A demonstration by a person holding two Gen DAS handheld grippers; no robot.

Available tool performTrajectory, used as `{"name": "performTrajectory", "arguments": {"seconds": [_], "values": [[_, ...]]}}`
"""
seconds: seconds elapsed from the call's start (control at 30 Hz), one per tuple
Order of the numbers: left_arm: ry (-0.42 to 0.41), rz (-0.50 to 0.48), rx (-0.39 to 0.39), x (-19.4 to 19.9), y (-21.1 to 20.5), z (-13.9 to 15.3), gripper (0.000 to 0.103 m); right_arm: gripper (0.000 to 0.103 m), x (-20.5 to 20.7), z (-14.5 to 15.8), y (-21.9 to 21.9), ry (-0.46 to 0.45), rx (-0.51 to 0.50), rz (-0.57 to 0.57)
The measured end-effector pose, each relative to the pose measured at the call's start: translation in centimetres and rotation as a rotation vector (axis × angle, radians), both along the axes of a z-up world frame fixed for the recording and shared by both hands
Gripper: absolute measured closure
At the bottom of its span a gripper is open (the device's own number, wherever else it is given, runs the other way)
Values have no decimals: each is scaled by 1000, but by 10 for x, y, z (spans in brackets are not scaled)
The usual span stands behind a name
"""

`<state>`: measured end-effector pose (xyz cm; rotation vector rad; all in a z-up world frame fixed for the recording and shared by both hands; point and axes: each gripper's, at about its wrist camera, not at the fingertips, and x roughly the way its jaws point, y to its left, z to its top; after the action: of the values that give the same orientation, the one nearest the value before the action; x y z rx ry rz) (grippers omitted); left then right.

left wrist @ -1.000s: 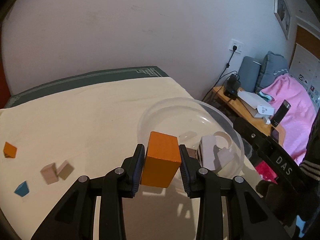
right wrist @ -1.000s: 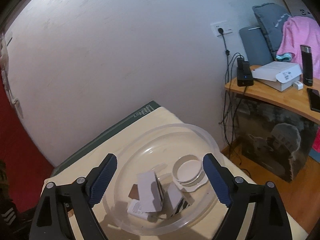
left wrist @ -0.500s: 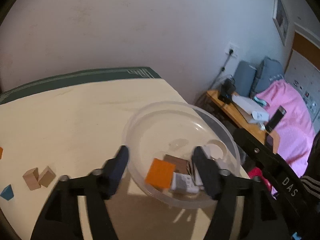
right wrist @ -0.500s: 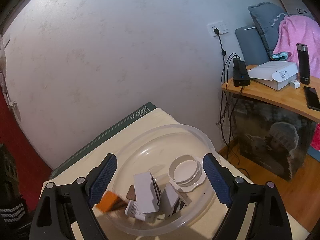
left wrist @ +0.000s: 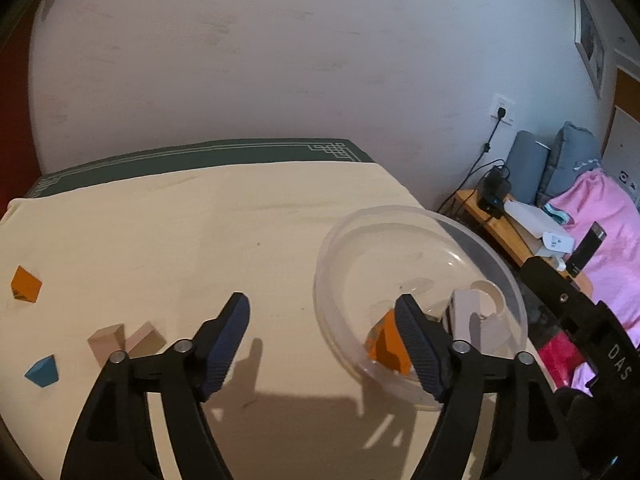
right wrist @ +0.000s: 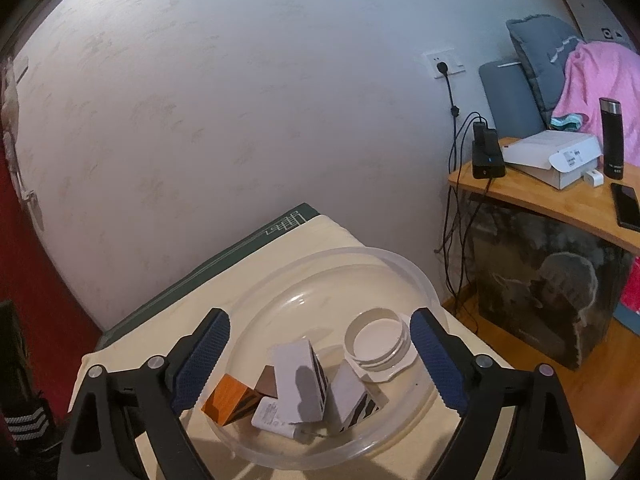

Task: Organize rigid objects
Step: 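Lower the orange block into the bowl and open the left gripper, then move the left gripper to the blue block and grasp it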

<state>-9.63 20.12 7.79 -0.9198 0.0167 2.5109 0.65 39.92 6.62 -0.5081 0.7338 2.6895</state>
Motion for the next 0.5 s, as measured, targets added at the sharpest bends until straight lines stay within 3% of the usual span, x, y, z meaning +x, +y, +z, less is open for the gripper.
{"name": "performTrajectory", "arguments": {"seconds": [0.23, 0.33, 0.5], "values": [[4, 41, -36, 4, -11, -4, 25, 8, 1, 4, -14, 48, 53, 56], [2, 56, -39, 7, -17, -5, 25, 0, 4, 10, -27, 101, 131, 88], [-9, 103, -56, 10, -32, -9, 25, 0, 3, 14, -42, 126, 230, 131]]}}
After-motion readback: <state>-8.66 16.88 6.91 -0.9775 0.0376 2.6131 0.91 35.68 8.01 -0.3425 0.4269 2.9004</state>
